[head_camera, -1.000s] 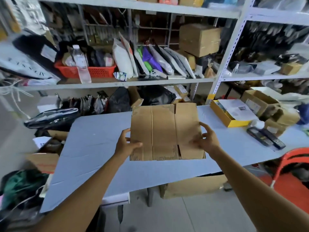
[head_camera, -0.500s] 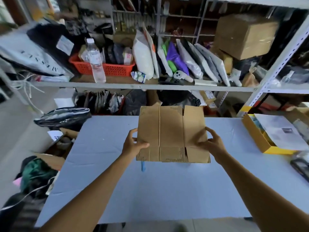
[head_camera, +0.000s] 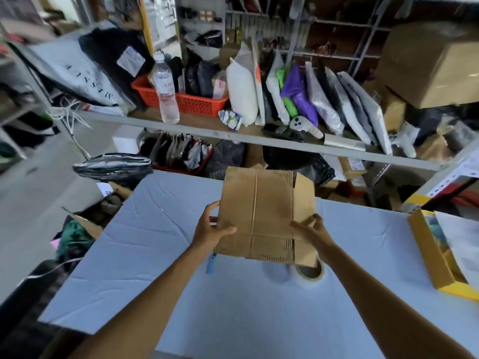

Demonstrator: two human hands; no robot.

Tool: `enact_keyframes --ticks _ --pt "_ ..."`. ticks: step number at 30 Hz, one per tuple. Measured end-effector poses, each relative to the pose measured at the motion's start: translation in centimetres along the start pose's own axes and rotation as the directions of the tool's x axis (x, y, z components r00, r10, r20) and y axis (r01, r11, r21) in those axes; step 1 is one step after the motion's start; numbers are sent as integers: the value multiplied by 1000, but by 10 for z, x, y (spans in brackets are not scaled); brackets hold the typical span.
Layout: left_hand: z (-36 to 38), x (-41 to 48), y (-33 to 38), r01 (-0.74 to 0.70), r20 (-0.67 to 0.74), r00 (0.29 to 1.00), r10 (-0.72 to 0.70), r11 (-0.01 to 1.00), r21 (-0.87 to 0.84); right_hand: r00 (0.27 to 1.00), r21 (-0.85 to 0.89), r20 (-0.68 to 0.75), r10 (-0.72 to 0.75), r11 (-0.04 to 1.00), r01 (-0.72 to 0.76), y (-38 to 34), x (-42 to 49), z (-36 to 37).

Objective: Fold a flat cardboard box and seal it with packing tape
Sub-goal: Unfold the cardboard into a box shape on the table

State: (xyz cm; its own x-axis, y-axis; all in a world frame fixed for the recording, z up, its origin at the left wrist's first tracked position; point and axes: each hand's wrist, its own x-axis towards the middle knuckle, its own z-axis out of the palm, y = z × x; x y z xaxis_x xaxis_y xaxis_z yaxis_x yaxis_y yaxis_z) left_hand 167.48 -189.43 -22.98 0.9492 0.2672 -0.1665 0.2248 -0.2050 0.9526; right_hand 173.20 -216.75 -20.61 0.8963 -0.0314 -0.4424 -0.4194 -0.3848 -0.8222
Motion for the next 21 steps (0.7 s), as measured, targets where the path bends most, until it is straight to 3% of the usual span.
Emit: enact_keyframes --ticks 6,12,21 --pt "0 4 3 16 22 1000 -15 997 -72 999 0 50 -2 1000 2 -8 13 7" --pt "-6 21 -2 81 60 996 -71 980 -184 991 157 128 -40 987 20 -14 17 13" --pt "-9 28 -1 120 105 989 -99 970 -210 972 106 234 -22 994 -3 -6 22 0"
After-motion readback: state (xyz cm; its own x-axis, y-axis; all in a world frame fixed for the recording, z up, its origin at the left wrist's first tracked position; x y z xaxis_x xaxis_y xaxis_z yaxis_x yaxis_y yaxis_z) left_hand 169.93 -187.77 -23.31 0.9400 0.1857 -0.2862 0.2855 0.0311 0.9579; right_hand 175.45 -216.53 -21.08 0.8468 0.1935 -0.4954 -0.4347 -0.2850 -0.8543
